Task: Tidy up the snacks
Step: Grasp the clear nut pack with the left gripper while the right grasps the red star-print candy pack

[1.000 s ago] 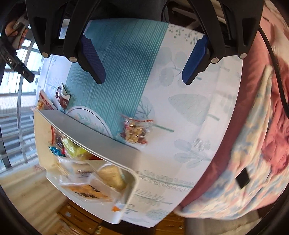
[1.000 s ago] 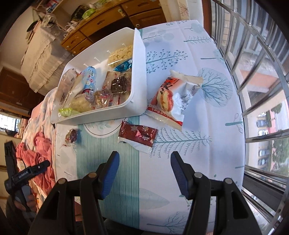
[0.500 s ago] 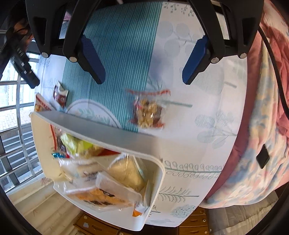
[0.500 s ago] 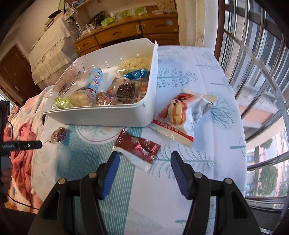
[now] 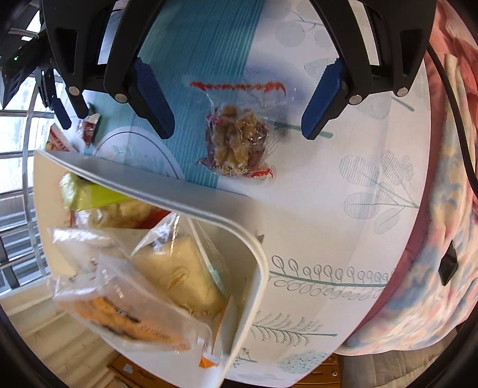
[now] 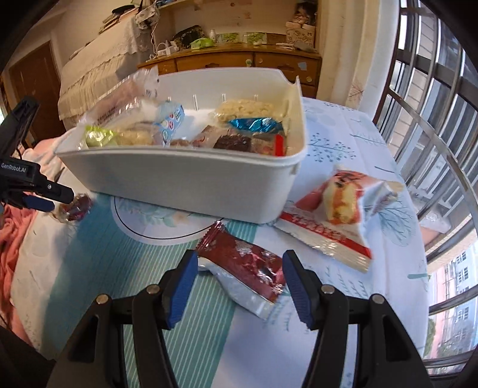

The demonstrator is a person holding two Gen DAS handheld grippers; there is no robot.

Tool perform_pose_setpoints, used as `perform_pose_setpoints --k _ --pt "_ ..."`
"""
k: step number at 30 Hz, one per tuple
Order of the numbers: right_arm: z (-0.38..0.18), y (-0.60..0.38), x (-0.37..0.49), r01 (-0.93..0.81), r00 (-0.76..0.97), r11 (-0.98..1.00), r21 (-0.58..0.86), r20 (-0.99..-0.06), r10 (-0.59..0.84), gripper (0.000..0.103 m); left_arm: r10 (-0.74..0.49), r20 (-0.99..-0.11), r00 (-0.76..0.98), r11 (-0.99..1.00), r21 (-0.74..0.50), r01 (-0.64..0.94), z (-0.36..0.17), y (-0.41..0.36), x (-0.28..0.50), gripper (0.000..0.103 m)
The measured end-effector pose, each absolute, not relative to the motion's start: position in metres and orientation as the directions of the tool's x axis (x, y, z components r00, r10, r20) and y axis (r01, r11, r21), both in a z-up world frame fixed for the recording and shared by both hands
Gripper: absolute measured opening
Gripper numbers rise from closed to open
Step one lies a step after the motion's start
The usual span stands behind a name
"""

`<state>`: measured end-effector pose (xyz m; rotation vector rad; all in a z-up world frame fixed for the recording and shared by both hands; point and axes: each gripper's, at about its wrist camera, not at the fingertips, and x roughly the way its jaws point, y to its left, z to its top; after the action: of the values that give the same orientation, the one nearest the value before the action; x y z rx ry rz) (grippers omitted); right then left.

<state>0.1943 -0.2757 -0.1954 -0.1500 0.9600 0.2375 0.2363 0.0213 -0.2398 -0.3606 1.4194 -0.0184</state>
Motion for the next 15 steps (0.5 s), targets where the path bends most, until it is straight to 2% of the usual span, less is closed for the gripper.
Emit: perform_pose_setpoints --k 5,10,15 --pt "-0.209 -0.266 0.197 -0.265 0.555 0.963 -0.052 -0.825 0.108 0.059 -0.224 -0.965 0.136 0.950 -0.248 -0.192 -0.252 0.019 0.242 0.086" --pt "-0.216 -0.262 0.199 -0.244 0.555 0.968 -0.063 -0.828 0.086 0.059 -0.220 -0.968 0.116 0.956 -0.238 -0.172 -0.260 0.017 0.249 0.077" --pt "-0.220 -0.264 0.200 -0.220 0.548 0.974 -0.050 -0.833 0.081 0.059 -0.197 -0.974 0.114 0.967 -0.212 -0.138 -0.261 0.012 0.254 0.076"
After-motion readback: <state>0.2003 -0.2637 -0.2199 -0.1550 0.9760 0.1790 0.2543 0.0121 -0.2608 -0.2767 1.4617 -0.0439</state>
